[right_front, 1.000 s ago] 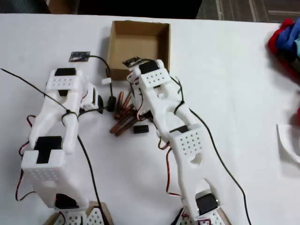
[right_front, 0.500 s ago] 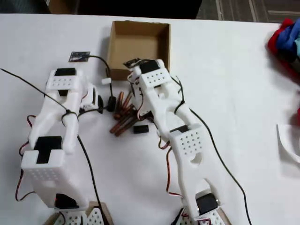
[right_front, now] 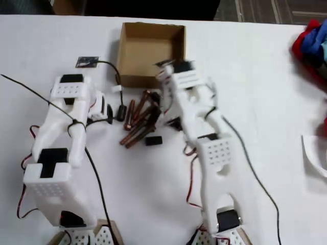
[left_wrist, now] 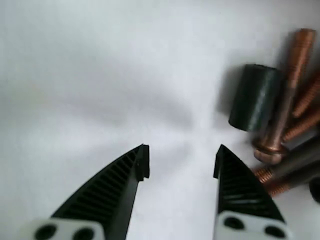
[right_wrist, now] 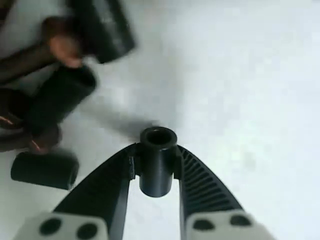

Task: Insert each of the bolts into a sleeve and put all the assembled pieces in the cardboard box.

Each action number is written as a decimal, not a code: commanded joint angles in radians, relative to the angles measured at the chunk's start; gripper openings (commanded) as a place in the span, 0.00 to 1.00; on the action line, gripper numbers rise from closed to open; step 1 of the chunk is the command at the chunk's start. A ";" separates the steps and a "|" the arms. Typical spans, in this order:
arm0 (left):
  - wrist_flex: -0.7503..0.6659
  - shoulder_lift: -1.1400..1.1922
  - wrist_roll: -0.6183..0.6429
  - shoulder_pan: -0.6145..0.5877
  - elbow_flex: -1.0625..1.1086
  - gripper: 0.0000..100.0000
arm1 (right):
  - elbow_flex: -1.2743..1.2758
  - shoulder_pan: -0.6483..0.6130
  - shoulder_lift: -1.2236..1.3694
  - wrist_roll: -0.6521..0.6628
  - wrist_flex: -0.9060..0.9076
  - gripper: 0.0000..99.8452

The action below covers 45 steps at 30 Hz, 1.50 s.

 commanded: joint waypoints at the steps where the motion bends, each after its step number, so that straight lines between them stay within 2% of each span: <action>1: 0.052 -0.014 -0.077 0.072 -0.008 0.23 | 0.031 0.105 -0.219 -0.043 0.021 0.02; 6: 0.074 -0.008 -0.087 0.203 -0.001 0.23 | 0.224 0.177 -0.400 -0.057 -0.005 0.02; 9: 0.086 -0.008 -0.198 0.304 -0.004 0.23 | 0.394 0.211 -0.518 -0.055 -0.107 0.02; 14: 0.109 -0.008 -0.407 0.443 -0.001 0.23 | 0.842 0.260 -0.763 -0.055 -0.423 0.02; 18: 0.074 -0.006 -0.433 0.485 -0.010 0.23 | 1.197 0.266 -0.943 -0.055 -0.685 0.02; 23: -0.008 -0.006 -0.437 0.479 -0.002 0.23 | 1.511 0.300 -1.000 -0.055 -0.995 0.02; 28: -0.015 -0.005 -0.437 0.479 -0.008 0.23 | 1.553 0.389 -1.000 -0.055 -1.072 0.02; 34: -0.049 0.046 -0.443 0.456 -0.019 0.23 | 1.553 0.380 -1.003 -0.061 -1.072 0.02; 36: -0.057 0.101 -0.486 0.434 -0.038 0.23 | 1.553 0.378 -1.006 -0.061 -1.072 0.02; 39: -0.046 0.198 -0.539 0.411 -0.105 0.23 | 1.553 0.378 -1.006 -0.061 -1.072 0.02; 45: 0.051 0.316 -0.543 0.382 -0.302 0.23 | 1.550 0.378 -1.003 -0.063 -1.082 0.02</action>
